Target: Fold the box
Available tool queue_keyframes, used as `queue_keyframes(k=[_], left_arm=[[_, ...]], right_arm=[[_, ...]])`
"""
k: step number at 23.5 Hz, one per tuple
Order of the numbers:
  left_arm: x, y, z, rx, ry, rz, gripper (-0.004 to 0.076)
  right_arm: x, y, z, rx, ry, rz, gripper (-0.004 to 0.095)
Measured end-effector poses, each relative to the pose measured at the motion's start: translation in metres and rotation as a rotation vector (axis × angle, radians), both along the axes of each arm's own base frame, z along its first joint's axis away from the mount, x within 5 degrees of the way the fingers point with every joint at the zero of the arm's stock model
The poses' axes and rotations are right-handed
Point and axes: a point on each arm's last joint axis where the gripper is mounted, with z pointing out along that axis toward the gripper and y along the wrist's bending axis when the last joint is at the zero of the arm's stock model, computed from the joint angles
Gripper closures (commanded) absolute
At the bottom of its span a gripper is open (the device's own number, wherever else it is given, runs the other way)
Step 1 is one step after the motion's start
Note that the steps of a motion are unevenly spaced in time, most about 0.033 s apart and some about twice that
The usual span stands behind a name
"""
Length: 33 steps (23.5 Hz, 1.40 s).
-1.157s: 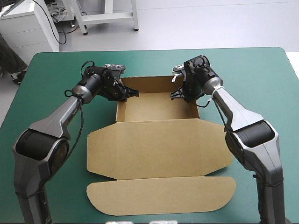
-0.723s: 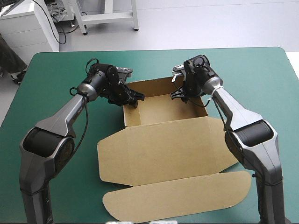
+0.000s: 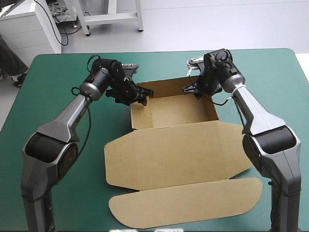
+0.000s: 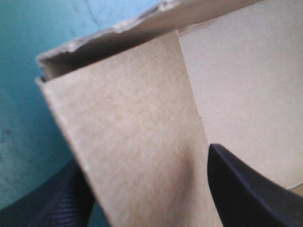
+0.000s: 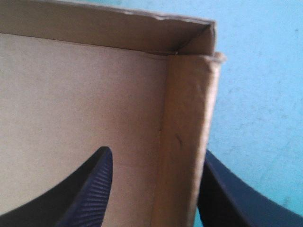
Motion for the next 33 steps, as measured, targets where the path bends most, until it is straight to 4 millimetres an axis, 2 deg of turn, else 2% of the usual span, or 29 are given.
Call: queue_keyframes(k=[3,8,11,13,14,15,16,17,20,22,23,24,25,27,29,33], left_arm=[[0.001,0.003,0.018,0.038,-0.036,-0.011,0.0248],[0.003,0.007,0.029,0.075,-0.08,-0.009,0.0248],[-0.001,0.008,0.039,0.07,-0.099,-0.01,0.025],[-0.008,0.012,0.054,0.058,-0.13,-0.008,0.0251],[-0.019,0.016,0.075,0.046,-0.178,-0.017,0.0263],[-0.026,0.019,0.089,0.041,-0.211,-0.026,0.0332],[-0.044,0.026,0.117,0.03,-0.284,-0.043,0.0378],[-0.053,0.031,0.132,0.023,-0.323,-0.049,0.0434],[-0.084,0.045,0.172,0.019,-0.443,-0.078,0.0703],[-0.107,0.056,0.197,0.024,-0.528,-0.094,0.0731],[-0.128,0.066,0.217,0.028,-0.6,-0.107,0.0731],[-0.14,0.071,0.226,0.03,-0.636,-0.113,0.0731],[-0.162,0.082,0.24,0.037,-0.69,-0.109,0.0731],[-0.187,0.094,0.244,0.058,-0.712,-0.105,0.0731],[-0.207,0.108,0.232,0.115,-0.693,-0.094,0.0731],[-0.233,0.131,0.171,0.272,-0.543,-0.049,0.0731]], right_arm=[[-0.004,-0.001,0.011,0.009,-0.022,0.005,0.0425],[-0.011,-0.003,0.031,0.024,-0.068,0.007,0.0425],[-0.017,-0.006,0.047,0.035,-0.1,0.007,0.0425],[-0.024,-0.008,0.06,0.045,-0.127,0.007,0.0425],[-0.032,-0.011,0.076,0.057,-0.161,0.007,0.0425],[-0.036,-0.012,0.083,0.062,-0.176,0.006,0.0425],[-0.043,-0.015,0.097,0.072,-0.206,0.006,0.0425],[-0.045,-0.016,0.1,0.075,-0.214,0.006,0.0425],[-0.049,-0.017,0.106,0.079,-0.228,0.006,0.0425],[-0.049,-0.017,0.106,0.076,-0.228,0.006,0.0425],[-0.047,-0.017,0.104,0.073,-0.224,0.006,0.0425],[-0.046,-0.017,0.102,0.069,-0.221,0.005,0.0425],[-0.043,-0.016,0.096,0.06,-0.21,0.005,0.0425],[-0.037,-0.014,0.087,0.05,-0.189,0.004,0.0426],[-0.03,-0.011,0.073,0.04,-0.159,0.005,0.0426],[-0.013,-0.006,0.039,0.015,-0.084,0.003,0.0427]])
